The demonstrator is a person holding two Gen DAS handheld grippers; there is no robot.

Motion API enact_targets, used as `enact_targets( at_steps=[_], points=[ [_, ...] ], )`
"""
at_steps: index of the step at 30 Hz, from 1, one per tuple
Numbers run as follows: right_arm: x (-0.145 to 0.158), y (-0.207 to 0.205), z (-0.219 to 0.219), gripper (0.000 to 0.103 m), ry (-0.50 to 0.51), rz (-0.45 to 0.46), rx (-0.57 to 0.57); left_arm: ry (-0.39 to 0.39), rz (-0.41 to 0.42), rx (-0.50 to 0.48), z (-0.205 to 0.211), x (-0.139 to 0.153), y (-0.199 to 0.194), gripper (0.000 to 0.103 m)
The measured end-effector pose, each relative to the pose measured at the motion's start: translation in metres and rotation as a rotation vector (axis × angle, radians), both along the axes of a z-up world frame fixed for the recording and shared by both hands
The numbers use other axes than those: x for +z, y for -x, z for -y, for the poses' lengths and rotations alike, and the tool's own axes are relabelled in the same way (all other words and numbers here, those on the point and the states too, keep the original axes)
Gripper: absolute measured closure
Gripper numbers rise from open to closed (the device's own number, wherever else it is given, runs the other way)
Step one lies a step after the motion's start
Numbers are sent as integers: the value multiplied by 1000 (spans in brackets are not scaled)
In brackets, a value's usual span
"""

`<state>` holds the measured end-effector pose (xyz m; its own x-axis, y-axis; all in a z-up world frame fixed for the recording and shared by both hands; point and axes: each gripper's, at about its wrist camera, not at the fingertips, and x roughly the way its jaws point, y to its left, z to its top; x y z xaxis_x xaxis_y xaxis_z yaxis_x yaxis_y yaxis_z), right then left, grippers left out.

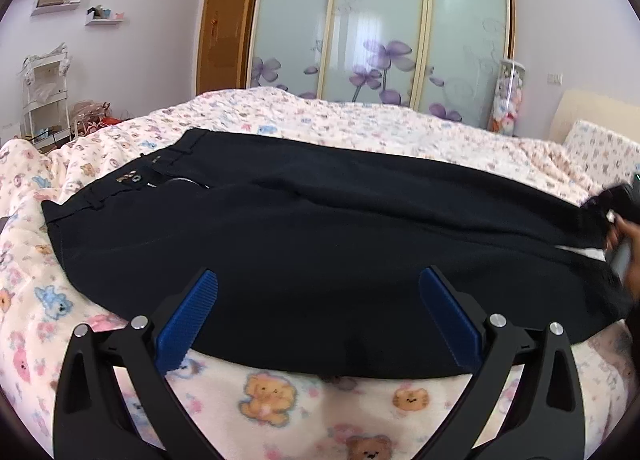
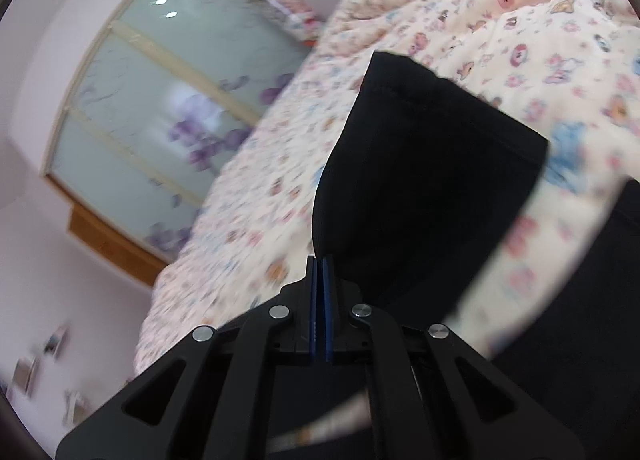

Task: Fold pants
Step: 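Lift the hem with the right tool and lay the leg over the other leg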

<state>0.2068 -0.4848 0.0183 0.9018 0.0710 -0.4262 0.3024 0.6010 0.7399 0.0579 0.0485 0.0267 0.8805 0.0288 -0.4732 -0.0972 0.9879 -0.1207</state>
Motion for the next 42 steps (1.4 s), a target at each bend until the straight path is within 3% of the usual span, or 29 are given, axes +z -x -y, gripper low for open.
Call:
enact_targets(
  at_steps=[6,10,17,20,22,24,25,26,27,29,33,37,42],
  points=[
    [-13,100,-22,101,-32,8,116,49,-2,-9,-4,0,14,2],
    [-25,154,-33,101,-46,-16,131,79,7,-4,-8,2,22,2],
    [-38,167,-31,101,-18,-176,132,137,26,18,-23,7,31,2],
    [-19,172,-55,97,46,-124,192,185,63,16,-38,14,31,2],
    [-4,164,-76,95,56,-55,268,206,66,33,-47,19,29,2],
    [10,140,-104,71,-6,22,372,213,49,37,-52,23,25,2],
    [12,128,-111,44,-50,43,399,218,46,34,-55,25,23,2],
    [11,108,-126,41,-145,71,441,223,43,33,-57,26,22,2],
    [9,93,-137,42,-219,90,477,229,41,38,-61,29,19,2],
    [0,54,-166,58,-388,88,534,225,40,49,-65,32,16,2],
    [-22,-24,-223,62,-591,-4,589,198,67,72,-76,39,11,2],
    [-31,-74,-260,63,-596,-42,560,186,96,114,-90,33,14,2],
    [-61,-112,-284,63,-626,-177,520,187,75,140,-102,26,10,2]
  ],
)
